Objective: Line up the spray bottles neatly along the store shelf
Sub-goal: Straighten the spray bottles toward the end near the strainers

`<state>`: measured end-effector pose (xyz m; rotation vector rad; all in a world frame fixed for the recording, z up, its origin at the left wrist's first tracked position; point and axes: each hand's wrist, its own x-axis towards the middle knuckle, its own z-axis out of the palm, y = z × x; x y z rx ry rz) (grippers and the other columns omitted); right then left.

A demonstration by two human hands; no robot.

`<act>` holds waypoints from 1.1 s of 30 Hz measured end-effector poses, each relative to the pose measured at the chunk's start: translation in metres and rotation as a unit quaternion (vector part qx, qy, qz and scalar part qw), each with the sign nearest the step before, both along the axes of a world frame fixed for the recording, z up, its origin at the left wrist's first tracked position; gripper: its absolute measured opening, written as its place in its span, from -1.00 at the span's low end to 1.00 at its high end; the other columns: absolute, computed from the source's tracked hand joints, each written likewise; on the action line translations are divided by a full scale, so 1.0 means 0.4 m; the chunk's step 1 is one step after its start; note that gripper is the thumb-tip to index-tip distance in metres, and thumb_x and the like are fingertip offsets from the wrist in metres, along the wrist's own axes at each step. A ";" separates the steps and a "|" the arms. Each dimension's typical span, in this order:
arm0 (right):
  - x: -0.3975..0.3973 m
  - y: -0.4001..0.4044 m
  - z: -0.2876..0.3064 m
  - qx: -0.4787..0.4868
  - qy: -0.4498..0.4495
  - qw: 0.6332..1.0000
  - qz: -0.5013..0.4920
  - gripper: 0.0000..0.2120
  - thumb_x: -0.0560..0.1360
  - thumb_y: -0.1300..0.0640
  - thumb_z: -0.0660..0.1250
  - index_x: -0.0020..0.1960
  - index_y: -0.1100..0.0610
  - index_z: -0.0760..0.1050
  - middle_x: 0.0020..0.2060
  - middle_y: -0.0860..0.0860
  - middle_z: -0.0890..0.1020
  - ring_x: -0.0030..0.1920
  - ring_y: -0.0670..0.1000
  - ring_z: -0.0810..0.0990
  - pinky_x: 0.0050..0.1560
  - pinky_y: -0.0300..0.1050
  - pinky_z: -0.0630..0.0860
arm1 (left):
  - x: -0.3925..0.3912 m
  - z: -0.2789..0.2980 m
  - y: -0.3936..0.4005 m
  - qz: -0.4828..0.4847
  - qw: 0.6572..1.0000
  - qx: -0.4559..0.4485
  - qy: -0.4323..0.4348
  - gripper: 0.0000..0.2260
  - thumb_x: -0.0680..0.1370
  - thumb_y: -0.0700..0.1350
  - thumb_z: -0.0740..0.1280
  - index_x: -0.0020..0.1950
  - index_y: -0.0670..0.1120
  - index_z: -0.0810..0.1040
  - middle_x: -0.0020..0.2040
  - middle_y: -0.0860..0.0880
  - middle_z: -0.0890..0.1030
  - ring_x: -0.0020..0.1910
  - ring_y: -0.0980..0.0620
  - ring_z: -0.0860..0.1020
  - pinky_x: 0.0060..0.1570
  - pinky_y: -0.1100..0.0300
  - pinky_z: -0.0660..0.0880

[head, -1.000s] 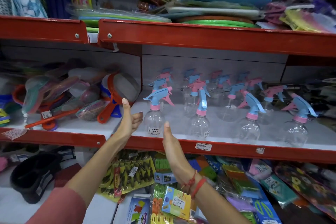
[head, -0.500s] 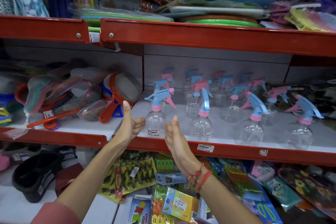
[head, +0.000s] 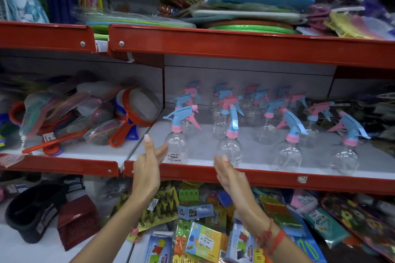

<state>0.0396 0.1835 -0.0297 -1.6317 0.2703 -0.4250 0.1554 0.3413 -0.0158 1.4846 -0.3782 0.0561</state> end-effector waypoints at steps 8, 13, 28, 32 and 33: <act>-0.089 -0.179 0.010 0.039 -0.051 0.987 -0.150 -0.78 0.56 0.11 0.19 0.07 0.09 0.59 0.11 0.08 0.67 0.14 -0.03 0.62 0.29 -0.07 0.45 | -0.100 0.016 -0.130 -0.019 0.999 0.031 -0.013 -0.19 0.44 0.38 -0.18 0.20 -0.11 0.61 0.18 -0.05 0.64 0.15 0.13 0.57 0.13 0.38 0.28; -0.043 -0.221 0.031 -0.018 0.003 0.992 -0.124 -0.50 0.45 -0.16 0.24 0.31 0.04 0.48 0.33 -0.07 0.52 0.34 -0.09 0.45 0.43 0.02 0.30 | -0.115 0.018 -0.199 -0.049 0.996 0.060 0.039 -0.06 0.33 0.51 -0.16 0.32 -0.13 0.50 0.34 -0.09 0.53 0.31 0.02 0.48 0.41 0.05 0.25; -0.027 -0.232 0.063 0.016 0.026 0.998 -0.063 -0.48 0.58 -0.12 0.09 0.37 0.22 0.39 0.35 0.08 0.50 0.32 -0.02 0.49 0.41 -0.09 0.30 | -0.107 0.064 -0.299 -0.142 0.975 0.144 0.092 0.03 0.26 0.54 -0.23 0.45 -0.11 0.33 0.47 -0.09 0.37 0.44 -0.01 0.34 0.46 0.02 0.07; -0.039 -0.227 0.060 0.043 0.006 0.997 -0.066 -0.50 0.58 -0.09 0.10 0.33 0.26 0.42 0.30 0.11 0.54 0.27 -0.01 0.54 0.32 -0.16 0.39 | -0.094 0.075 -0.304 -0.172 0.970 0.149 0.090 0.01 0.27 0.52 -0.23 0.49 -0.11 0.23 0.48 -0.12 0.34 0.46 0.00 0.30 0.49 0.00 0.08; -0.040 -0.229 0.060 0.045 0.004 0.997 -0.068 -0.50 0.58 -0.09 0.10 0.33 0.26 0.43 0.30 0.11 0.54 0.26 -0.01 0.54 0.32 -0.16 0.39 | -0.093 0.076 -0.305 -0.179 0.969 0.149 0.087 0.01 0.27 0.52 -0.23 0.50 -0.10 0.20 0.50 -0.11 0.31 0.47 0.00 0.28 0.49 -0.01 0.06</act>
